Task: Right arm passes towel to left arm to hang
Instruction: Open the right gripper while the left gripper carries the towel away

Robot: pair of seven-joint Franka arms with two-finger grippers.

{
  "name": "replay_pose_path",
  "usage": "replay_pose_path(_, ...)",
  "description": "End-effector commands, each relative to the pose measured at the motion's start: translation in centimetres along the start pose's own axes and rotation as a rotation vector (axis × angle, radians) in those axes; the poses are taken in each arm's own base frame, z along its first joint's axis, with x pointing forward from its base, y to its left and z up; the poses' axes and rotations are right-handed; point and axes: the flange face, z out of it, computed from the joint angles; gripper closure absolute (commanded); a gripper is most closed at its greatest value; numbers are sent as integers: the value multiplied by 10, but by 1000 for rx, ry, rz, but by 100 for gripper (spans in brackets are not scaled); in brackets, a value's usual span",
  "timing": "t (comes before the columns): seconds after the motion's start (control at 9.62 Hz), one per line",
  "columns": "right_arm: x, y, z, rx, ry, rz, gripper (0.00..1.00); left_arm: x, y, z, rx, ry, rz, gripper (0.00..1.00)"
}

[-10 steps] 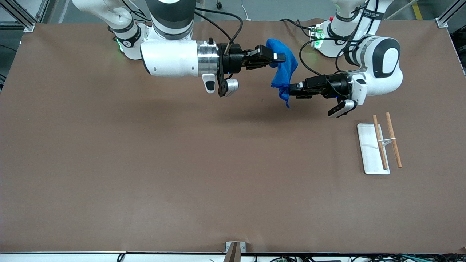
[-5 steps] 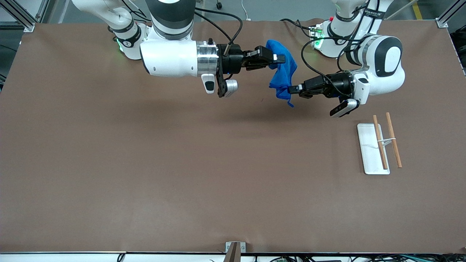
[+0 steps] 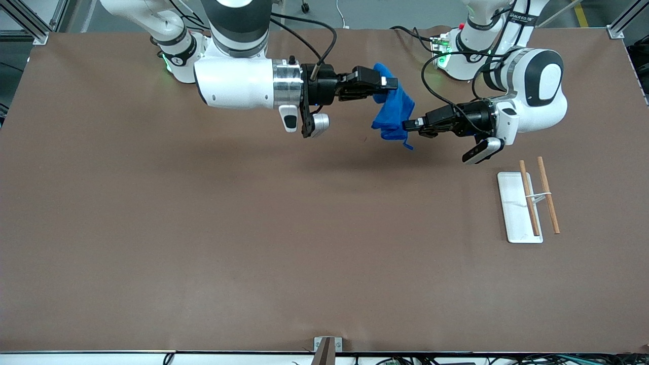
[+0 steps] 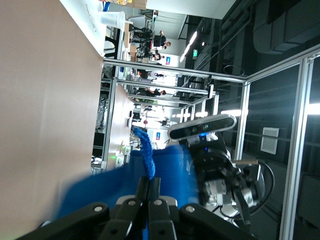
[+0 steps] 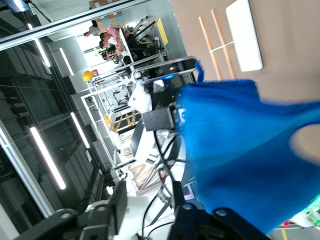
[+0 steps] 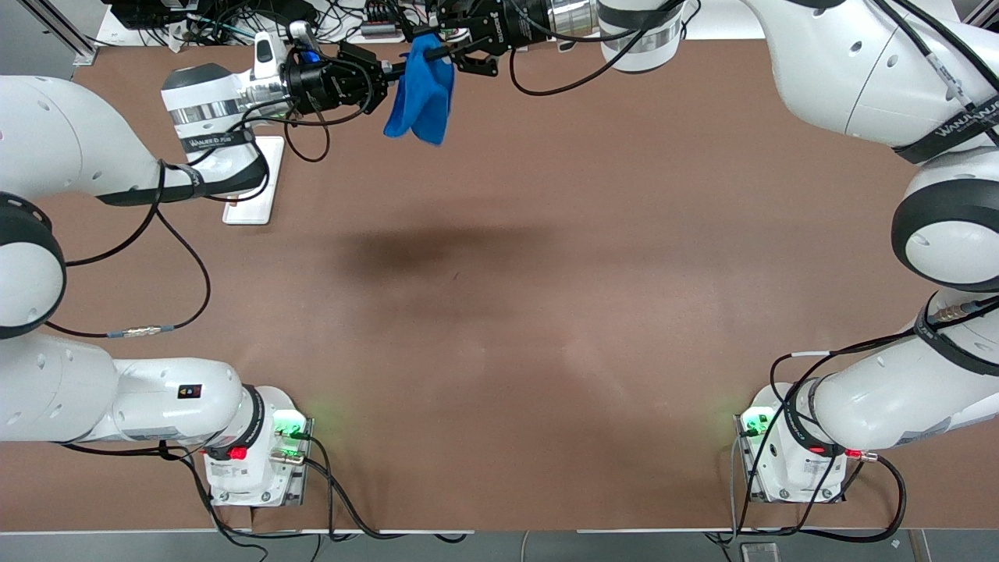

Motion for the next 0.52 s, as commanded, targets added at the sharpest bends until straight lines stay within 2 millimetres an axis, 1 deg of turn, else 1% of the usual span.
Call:
replay_pose_path(0.0,20,18,-25,-117,52,-51,0,-1,-10,-14,102,-29,50,100)
replay_pose_path(0.21,48,47,-56,-294,123,-82,0,14,4,-49,214,-56,111,100)
replay_pose_path(0.31,65,60,-79,-426,139,-102,0,24,16,-69,309,-90,164,100)
replay_pose_path(0.42,80,68,-115,-595,165,-115,0,33,24,-99,386,-93,187,100)
